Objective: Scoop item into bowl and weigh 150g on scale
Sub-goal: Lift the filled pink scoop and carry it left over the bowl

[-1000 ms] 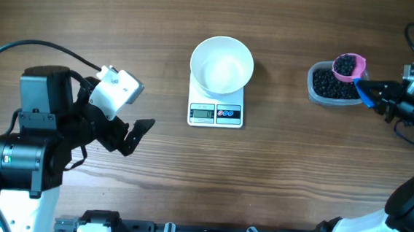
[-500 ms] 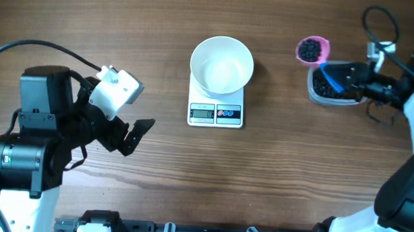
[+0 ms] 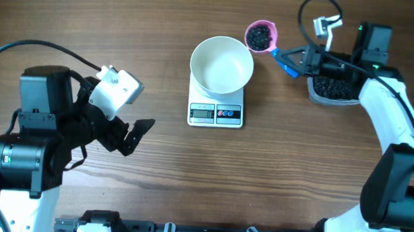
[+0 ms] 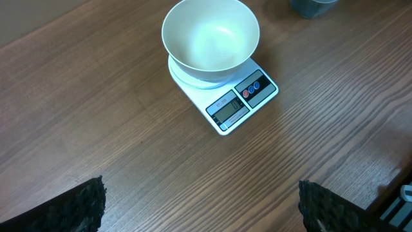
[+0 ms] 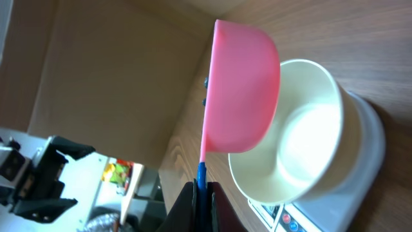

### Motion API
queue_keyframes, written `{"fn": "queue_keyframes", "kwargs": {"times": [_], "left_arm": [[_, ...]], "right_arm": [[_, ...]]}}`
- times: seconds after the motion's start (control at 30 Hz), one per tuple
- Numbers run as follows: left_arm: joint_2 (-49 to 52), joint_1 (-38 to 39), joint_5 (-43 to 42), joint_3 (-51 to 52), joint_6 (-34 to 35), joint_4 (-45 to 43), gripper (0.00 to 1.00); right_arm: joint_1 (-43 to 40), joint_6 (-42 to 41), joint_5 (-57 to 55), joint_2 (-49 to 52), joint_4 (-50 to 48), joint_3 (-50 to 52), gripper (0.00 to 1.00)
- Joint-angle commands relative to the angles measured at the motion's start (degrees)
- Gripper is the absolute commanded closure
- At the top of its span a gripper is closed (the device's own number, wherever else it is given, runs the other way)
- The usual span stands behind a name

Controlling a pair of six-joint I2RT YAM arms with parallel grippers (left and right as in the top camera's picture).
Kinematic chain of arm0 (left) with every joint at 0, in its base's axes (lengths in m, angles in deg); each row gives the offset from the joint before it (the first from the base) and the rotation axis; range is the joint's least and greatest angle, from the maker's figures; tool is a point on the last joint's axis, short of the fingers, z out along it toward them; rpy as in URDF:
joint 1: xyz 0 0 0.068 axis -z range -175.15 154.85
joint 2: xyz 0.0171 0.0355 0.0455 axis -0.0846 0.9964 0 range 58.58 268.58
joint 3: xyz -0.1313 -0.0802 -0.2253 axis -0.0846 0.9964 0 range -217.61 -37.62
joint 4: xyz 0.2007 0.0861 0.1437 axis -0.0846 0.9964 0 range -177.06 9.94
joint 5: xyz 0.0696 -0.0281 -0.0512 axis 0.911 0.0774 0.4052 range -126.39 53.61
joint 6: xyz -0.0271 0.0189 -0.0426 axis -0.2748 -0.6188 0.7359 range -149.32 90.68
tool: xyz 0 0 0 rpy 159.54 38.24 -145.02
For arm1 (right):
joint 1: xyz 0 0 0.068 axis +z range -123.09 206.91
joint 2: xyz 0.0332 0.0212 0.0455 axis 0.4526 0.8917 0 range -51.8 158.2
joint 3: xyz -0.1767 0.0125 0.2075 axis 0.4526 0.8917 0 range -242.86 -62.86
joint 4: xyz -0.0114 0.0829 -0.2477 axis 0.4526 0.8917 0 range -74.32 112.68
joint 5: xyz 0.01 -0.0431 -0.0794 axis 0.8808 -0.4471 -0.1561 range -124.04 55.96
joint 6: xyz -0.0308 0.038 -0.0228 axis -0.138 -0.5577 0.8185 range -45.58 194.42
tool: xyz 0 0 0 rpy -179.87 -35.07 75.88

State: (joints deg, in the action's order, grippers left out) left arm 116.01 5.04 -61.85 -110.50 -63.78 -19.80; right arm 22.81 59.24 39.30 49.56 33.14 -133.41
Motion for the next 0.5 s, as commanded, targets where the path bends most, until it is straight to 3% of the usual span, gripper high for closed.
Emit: {"fn": "queue_keyframes", "kwargs": {"times": [0.0, 0.27, 0.47], "left_arm": [[0.1, -0.4, -1.3, -1.1, -1.1, -0.1, 0.00], [0.1, -0.4, -1.3, -1.0, -1.1, -0.1, 0.00], [0.1, -0.4, -1.3, -1.0, -1.1, -0.1, 0.00]], "right_arm": [[2.5, 2.1, -3.1, -1.6, -0.7, 0.0, 0.96], [8.3, 11.9, -14.6, -1.6, -0.5, 0.0, 0.96], [11.5, 14.4, -19.9, -1.6, -0.5, 0.0, 0.96]]}}
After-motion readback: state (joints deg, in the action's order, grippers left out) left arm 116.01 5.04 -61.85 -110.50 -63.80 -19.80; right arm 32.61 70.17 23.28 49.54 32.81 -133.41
